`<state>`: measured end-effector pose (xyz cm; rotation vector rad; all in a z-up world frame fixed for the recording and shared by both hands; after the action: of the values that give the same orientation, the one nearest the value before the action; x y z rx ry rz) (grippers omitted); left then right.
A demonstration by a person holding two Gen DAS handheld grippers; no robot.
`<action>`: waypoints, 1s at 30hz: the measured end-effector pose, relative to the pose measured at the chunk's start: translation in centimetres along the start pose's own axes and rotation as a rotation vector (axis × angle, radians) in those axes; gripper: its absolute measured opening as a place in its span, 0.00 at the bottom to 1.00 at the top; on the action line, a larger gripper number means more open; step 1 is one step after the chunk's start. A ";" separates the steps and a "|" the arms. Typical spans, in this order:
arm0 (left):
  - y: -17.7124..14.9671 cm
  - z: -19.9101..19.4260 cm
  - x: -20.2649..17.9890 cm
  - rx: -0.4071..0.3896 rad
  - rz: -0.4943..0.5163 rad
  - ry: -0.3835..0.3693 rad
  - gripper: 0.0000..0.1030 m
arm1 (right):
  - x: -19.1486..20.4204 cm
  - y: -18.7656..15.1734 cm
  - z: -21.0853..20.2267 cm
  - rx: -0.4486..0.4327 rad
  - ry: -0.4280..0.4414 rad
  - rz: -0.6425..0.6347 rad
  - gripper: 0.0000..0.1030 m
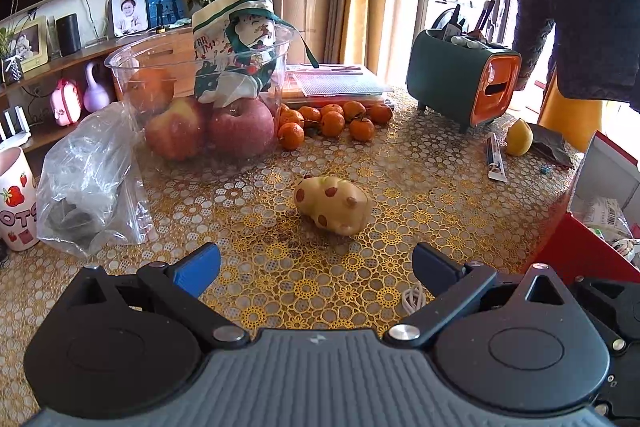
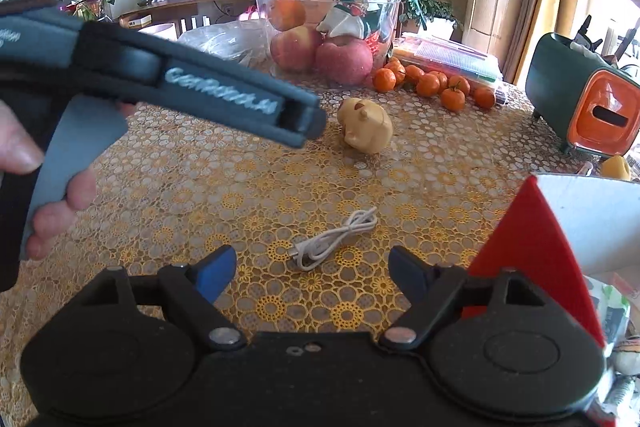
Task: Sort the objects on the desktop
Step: 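Move the left tool to the yellow spotted pig toy while the right tool reaches the white cable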
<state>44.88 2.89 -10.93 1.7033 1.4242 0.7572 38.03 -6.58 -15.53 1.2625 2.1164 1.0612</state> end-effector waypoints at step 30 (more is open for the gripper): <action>0.8 12.1 -1.0 0.015 0.072 -0.080 1.00 | -0.3 -0.2 3.8 0.004 -0.024 0.073 0.73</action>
<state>55.16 -0.39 -16.54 1.7849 1.3226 0.7107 40.72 -5.46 -17.97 1.3576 2.0697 1.0670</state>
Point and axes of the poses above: each gripper's, at about its wrist camera, not at the fingertips, and z roughly the way its jaws point, x to its left, y to its top, the point moved 8 cm from there along z, roughly the way its jaws point, and after that the axes turned 7 degrees about -x, right-handed, at the moved point
